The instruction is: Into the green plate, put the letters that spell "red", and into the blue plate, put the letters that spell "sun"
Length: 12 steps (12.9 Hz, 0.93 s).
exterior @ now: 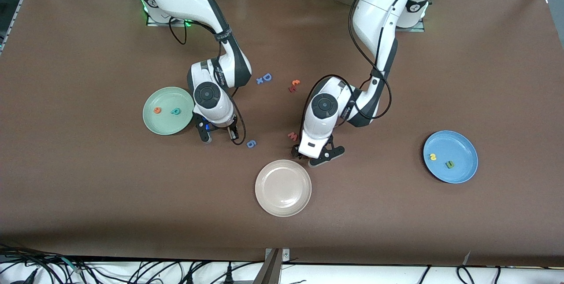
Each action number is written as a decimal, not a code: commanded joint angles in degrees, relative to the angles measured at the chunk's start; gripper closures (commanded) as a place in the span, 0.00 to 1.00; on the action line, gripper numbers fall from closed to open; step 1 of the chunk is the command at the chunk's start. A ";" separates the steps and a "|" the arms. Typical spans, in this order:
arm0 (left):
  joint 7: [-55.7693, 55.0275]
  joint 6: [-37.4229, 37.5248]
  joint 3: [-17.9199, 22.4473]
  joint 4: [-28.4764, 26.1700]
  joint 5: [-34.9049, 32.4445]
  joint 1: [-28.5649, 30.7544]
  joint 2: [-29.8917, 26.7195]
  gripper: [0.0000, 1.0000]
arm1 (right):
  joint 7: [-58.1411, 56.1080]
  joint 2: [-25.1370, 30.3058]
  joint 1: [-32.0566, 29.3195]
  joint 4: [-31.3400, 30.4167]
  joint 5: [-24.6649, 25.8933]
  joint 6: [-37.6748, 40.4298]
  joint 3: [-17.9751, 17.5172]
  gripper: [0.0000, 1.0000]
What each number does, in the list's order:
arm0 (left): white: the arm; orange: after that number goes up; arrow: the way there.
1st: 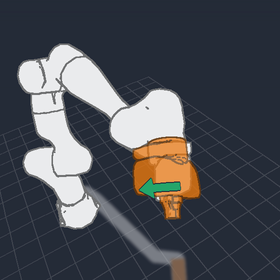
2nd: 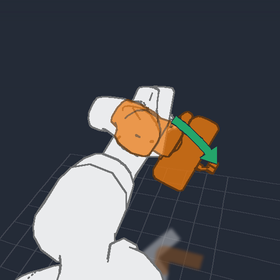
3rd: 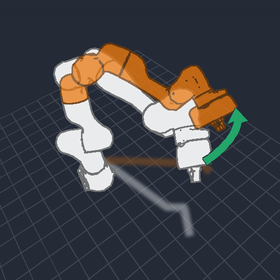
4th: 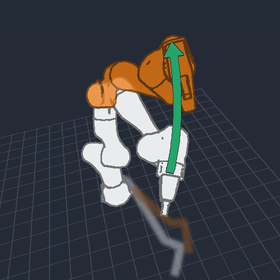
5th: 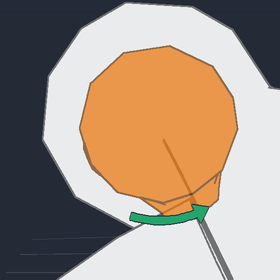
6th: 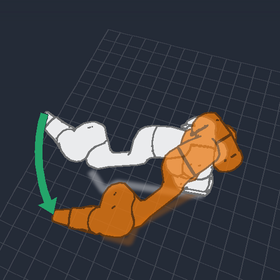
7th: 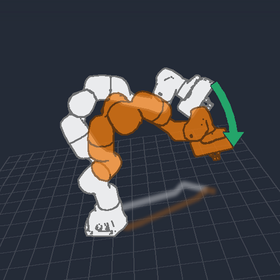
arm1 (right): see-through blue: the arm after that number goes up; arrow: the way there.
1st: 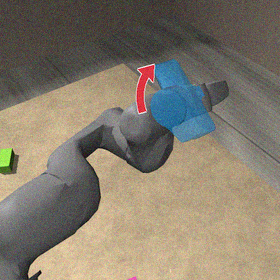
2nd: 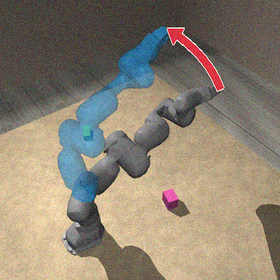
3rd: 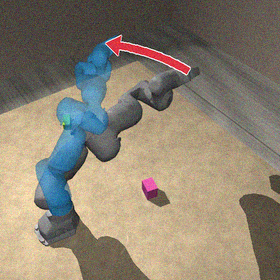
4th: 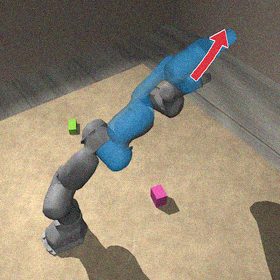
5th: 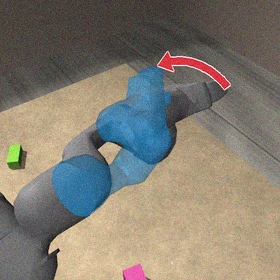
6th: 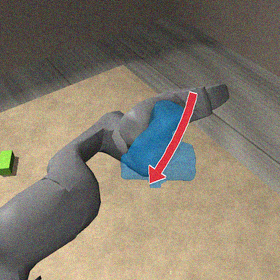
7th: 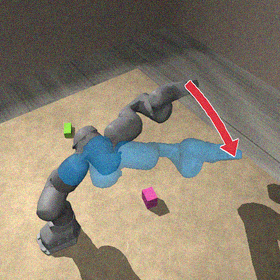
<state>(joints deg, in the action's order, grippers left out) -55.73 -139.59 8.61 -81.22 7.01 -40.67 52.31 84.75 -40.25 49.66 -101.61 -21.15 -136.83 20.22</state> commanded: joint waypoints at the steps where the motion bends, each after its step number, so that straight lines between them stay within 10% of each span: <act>1: 0.18 0.37 1.23 2.38 -1.56 -0.82 1.66 0.00 | -0.46 -0.35 0.26 0.18 -1.26 0.77 0.35 0.89; 7: 0.62 0.37 1.76 2.21 -1.65 -0.82 1.66 0.07 | -1.07 1.76 -0.01 1.85 -1.08 6.56 2.63 0.89; 12: 1.32 0.37 1.76 2.21 -1.56 -0.99 1.83 0.18 | -11.51 2.99 -0.01 6.77 -0.38 23.60 11.49 0.89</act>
<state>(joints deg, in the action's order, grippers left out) -54.76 -139.51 9.61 -81.03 6.73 -40.95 52.53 77.86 -38.52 49.59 -96.45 -21.14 -118.17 28.81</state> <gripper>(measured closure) 0.176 0.833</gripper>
